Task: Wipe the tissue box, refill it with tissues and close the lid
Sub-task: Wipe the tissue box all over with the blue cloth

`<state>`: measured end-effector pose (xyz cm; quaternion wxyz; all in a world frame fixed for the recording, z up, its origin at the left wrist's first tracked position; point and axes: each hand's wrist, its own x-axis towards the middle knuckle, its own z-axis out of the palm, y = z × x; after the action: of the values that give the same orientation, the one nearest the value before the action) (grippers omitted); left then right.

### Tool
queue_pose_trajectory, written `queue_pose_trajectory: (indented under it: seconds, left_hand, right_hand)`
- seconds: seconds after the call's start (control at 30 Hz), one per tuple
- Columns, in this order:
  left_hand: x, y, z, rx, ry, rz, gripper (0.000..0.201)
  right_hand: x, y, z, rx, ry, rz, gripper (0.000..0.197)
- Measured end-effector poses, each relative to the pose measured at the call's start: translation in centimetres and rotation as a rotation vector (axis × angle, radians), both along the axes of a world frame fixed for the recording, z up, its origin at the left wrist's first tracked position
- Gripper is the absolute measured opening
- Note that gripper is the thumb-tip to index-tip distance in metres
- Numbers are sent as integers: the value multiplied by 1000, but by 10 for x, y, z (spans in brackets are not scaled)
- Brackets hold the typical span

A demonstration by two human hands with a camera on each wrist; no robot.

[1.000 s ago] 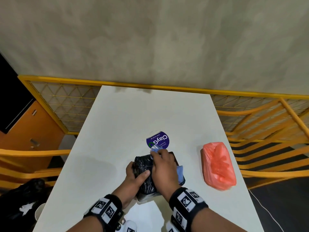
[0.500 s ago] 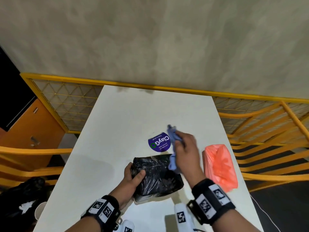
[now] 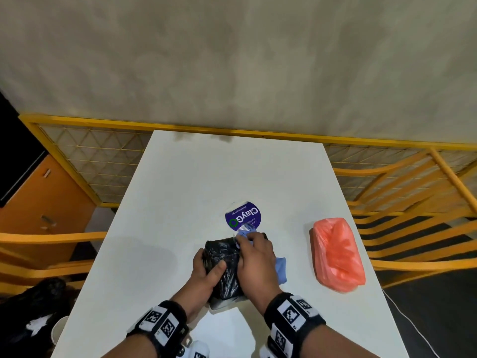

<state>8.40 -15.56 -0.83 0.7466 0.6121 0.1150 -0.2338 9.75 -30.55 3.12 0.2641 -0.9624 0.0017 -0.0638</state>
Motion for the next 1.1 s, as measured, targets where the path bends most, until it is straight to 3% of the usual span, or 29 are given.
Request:
queue_pose_trajectory:
  seconds: [0.17, 0.27, 0.33, 0.4, 0.47, 0.57, 0.7, 0.8, 0.93, 1.1]
  left_hand:
    - [0, 3, 0, -12, 25, -27, 102]
    - [0, 4, -1, -16, 17, -10, 88]
    - [0, 6, -1, -13, 24, -11, 95]
    - [0, 7, -1, -8, 45, -18, 108]
    - [0, 7, 0, -1, 45, -28, 109]
    - [1, 5, 1, -4, 43, -43, 99]
    - [1, -4, 2, 14, 35, -38, 103]
    - [2, -6, 1, 46, 19, -36, 111]
    - [3, -5, 0, 31, 17, -5, 113]
    - [1, -2, 0, 4, 3, 12, 119]
  right_hand:
    - [5, 20, 6, 119, 69, 115, 48]
    - [12, 24, 31, 429, 149, 211, 38]
    - [17, 13, 50, 582, 136, 179, 35]
    - [23, -10, 63, 650, 32, 38, 35]
    - [25, -44, 68, 592, -106, -91, 36]
    - [18, -82, 52, 396, -148, -175, 34]
    - [-12, -60, 2, 173, -52, -44, 43]
    - [-27, -30, -9, 59, -25, 17, 45]
    - [-20, -9, -2, 128, -26, 51, 42]
    - [-3, -13, 36, 525, 19, 109, 33]
